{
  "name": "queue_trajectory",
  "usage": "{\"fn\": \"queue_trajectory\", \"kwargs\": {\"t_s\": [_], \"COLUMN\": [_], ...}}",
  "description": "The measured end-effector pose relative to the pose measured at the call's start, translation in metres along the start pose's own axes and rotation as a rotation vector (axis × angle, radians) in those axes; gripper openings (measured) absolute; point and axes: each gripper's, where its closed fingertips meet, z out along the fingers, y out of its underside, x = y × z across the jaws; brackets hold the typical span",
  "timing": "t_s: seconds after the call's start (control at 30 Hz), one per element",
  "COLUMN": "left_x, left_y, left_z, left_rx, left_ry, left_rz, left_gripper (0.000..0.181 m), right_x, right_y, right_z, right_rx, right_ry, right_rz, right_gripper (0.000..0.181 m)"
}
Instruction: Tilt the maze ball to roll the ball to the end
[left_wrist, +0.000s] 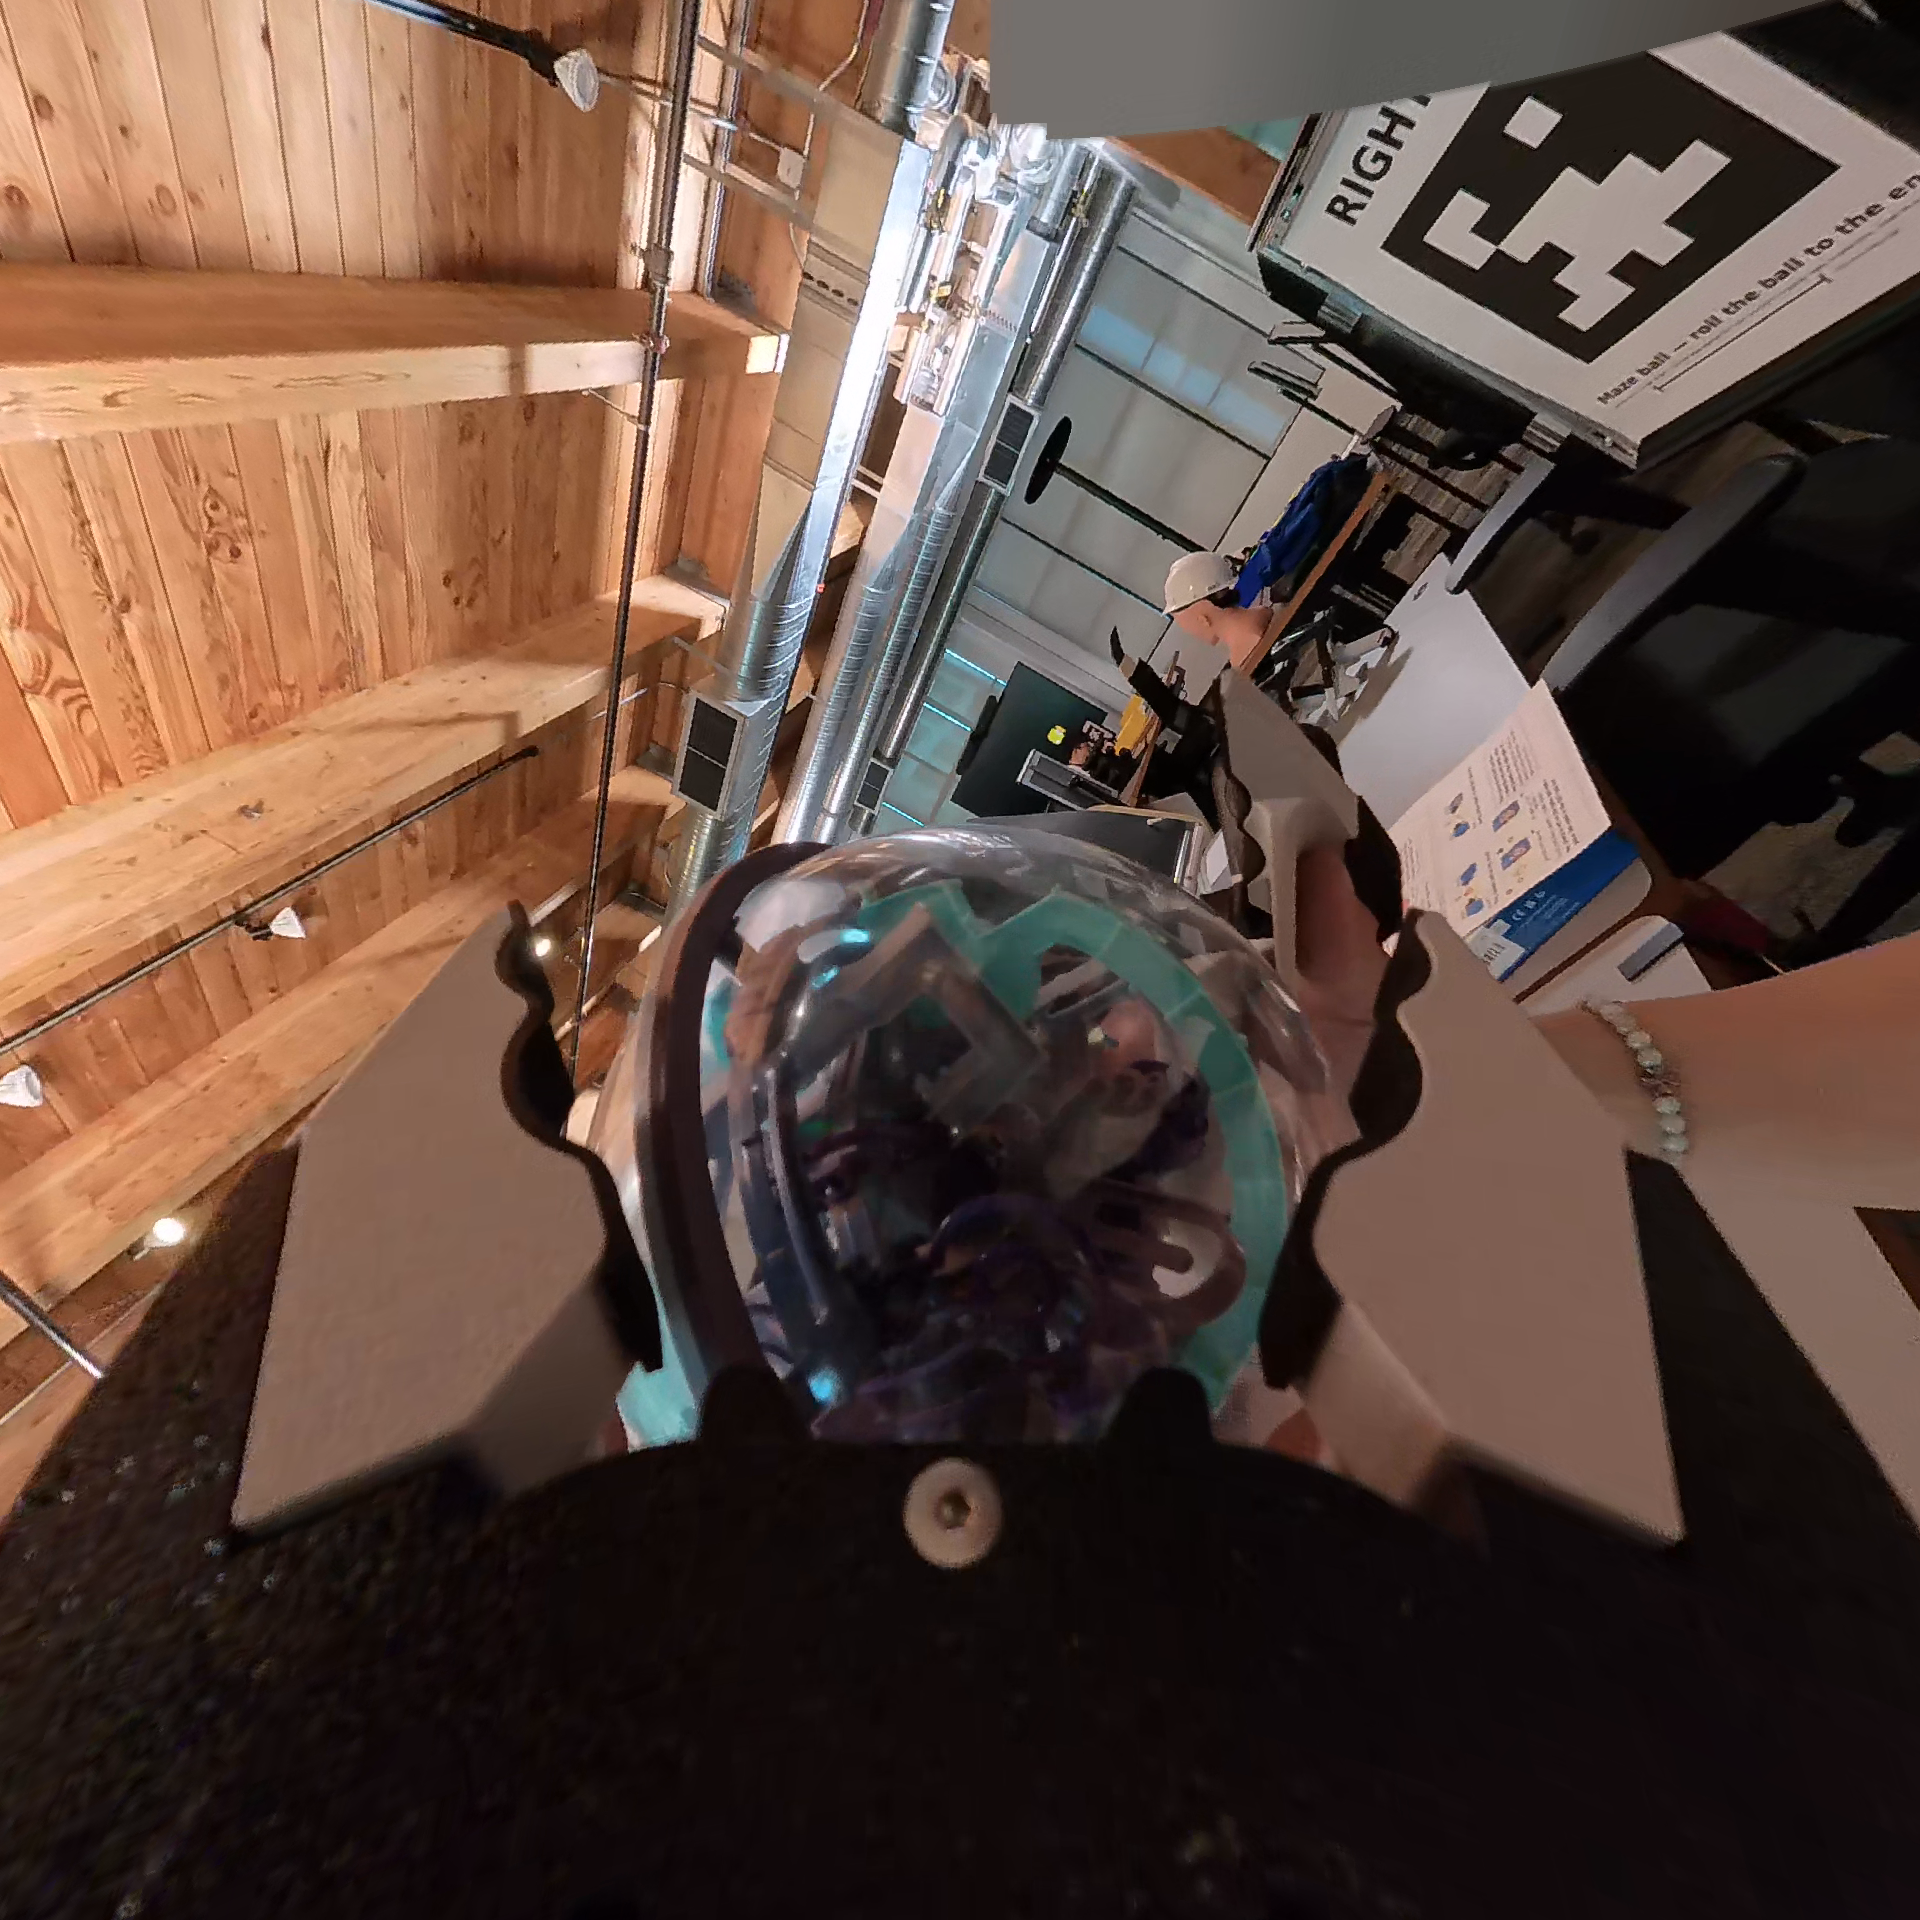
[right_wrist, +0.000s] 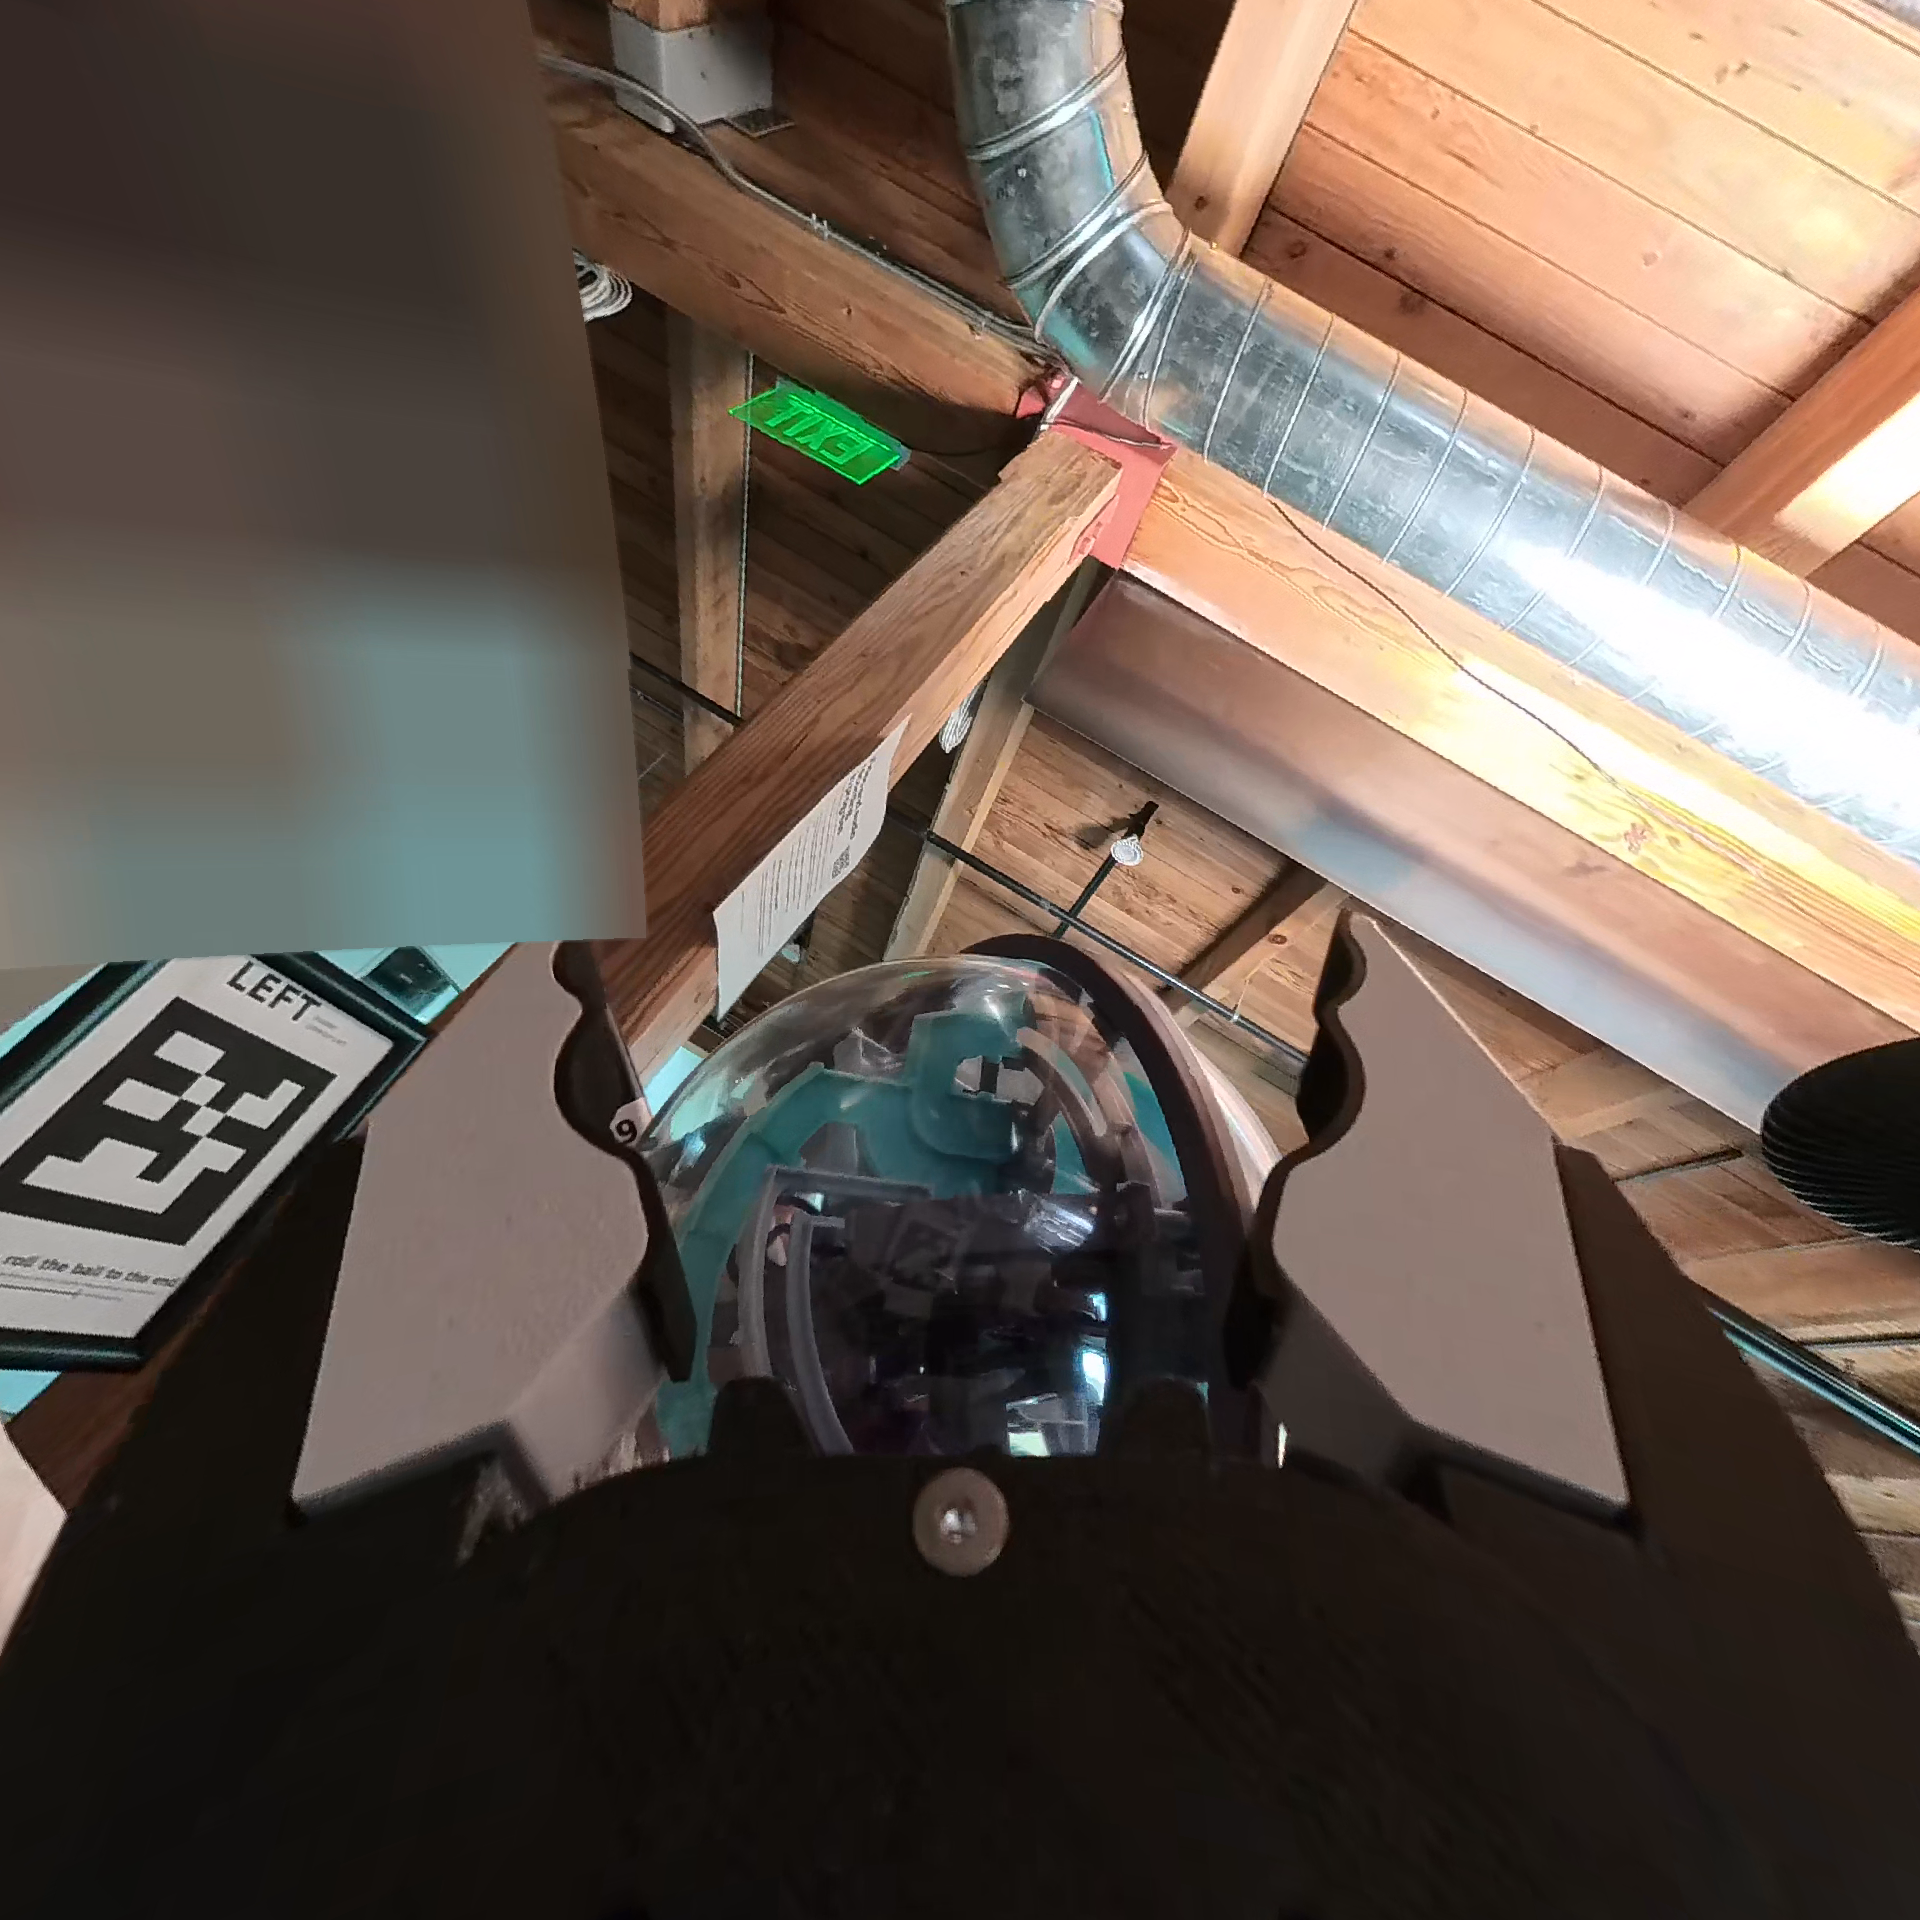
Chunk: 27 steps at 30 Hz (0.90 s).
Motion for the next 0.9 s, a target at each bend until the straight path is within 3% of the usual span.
{"fn": "queue_trajectory", "kwargs": {"t_s": [0.43,0.47,0.5,0.53,0.57,0.63,0.7,0.8,0.9], "left_x": [0.004,0.001,-0.015,-0.035,-0.041,-0.035,-0.026,-0.031,-0.032], "left_y": [-0.026,-0.020,0.007,0.054,0.088,0.093,0.089,0.104,0.102], "left_z": [-0.007,-0.005,0.002,0.009,0.009,0.002,-0.001,-0.002,-0.002], "left_rx": [0.112,0.095,0.034,-0.092,-0.180,-0.151,-0.110,-0.132,-0.122], "left_ry": [-0.014,-0.028,-0.055,-0.086,-0.067,-0.051,-0.044,-0.066,-0.055], "left_rz": [0.051,0.043,-0.060,-0.273,-0.462,-0.512,-0.433,-0.476,-0.472], "left_gripper": [0.150,0.151,0.146,0.152,0.154,0.154,0.153,0.154,0.152], "right_x": [-0.030,-0.031,0.001,0.046,0.072,0.069,0.060,0.077,0.077], "right_y": [-0.013,-0.004,0.022,0.049,0.062,0.062,0.061,0.068,0.066], "right_z": [0.018,0.014,0.008,-0.005,-0.023,-0.041,-0.044,-0.051,-0.049], "right_rx": [-0.053,-0.088,-0.173,-0.235,-0.221,-0.159,-0.139,-0.128,-0.125], "right_ry": [-0.097,-0.127,-0.031,0.135,0.241,0.289,0.276,0.322,0.316], "right_rz": [-0.133,-0.188,-0.121,0.073,0.205,0.223,0.172,0.244,0.239], "right_gripper": [0.132,0.136,0.147,0.153,0.143,0.129,0.133,0.130,0.126]}}
